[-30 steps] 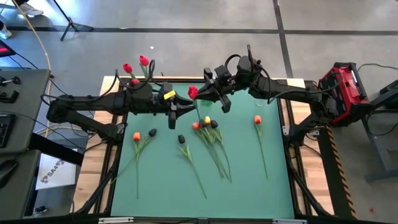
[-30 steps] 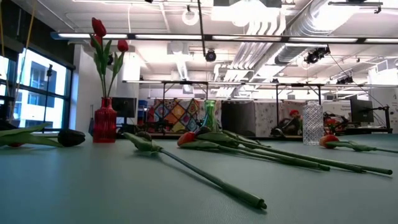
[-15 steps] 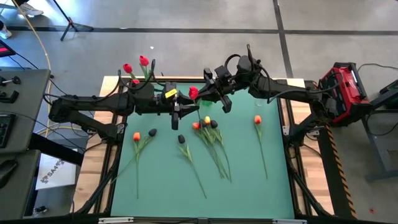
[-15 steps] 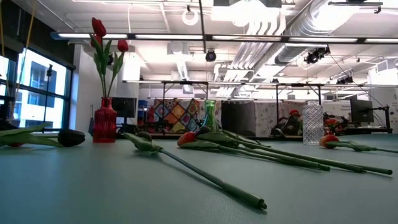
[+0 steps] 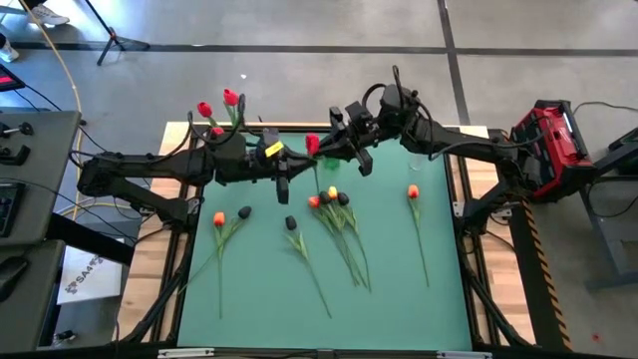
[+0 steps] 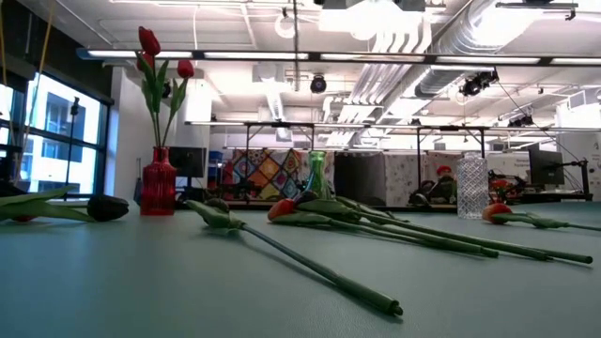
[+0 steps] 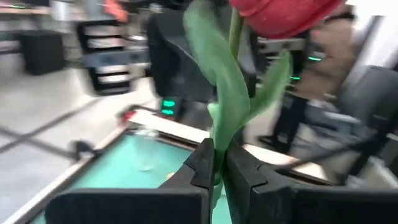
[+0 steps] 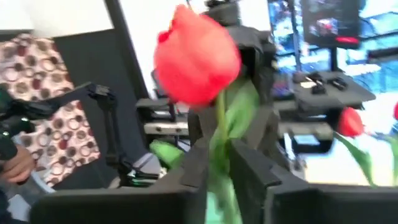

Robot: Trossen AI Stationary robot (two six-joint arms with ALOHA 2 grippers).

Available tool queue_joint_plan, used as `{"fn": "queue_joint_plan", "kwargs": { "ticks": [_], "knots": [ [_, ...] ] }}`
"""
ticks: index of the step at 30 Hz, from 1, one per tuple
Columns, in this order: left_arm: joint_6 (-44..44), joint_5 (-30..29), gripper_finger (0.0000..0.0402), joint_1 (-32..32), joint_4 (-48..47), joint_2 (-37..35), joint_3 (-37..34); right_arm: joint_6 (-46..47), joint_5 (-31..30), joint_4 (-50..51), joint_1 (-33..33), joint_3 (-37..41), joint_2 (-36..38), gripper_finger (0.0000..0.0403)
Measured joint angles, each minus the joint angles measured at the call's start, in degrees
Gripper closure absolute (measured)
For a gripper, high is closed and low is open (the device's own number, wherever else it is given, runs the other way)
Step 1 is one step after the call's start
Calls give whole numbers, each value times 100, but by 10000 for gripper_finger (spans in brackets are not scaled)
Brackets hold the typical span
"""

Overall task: Sort flowers into vase by color
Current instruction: Put the red tulip into the red vase

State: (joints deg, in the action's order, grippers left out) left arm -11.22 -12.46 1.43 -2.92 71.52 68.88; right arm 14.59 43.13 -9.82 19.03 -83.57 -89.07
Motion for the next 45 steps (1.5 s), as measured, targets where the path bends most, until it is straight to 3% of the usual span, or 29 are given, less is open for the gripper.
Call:
{"fn": "queue_joint_plan", "kwargs": {
  "ticks": [4,8,14,23,30,39,45],
  "knots": [
    [-7,-804,398,1,-489,-203,2,-111,-36,530,249,0,236,293],
    [30,-1608,400,-9,-1013,-443,0,-196,-480,1168,478,0,560,259],
    [39,-3421,401,-172,-1892,-797,2,-966,-1239,2382,611,0,1084,259],
    [-298,-5133,401,-114,-2326,-817,-436,-1206,-1414,2947,607,0,1236,265],
    [-949,-5929,401,-59,-2298,-814,-872,-1305,-1411,3075,607,1,1236,265],
    [-83,-6335,401,-54,-1776,-1020,-874,-1359,-1407,3179,607,2,1235,265],
    [-496,-6497,401,149,-2473,-1232,-874,-1488,-1408,3391,607,2,1234,265]
  ]
}}
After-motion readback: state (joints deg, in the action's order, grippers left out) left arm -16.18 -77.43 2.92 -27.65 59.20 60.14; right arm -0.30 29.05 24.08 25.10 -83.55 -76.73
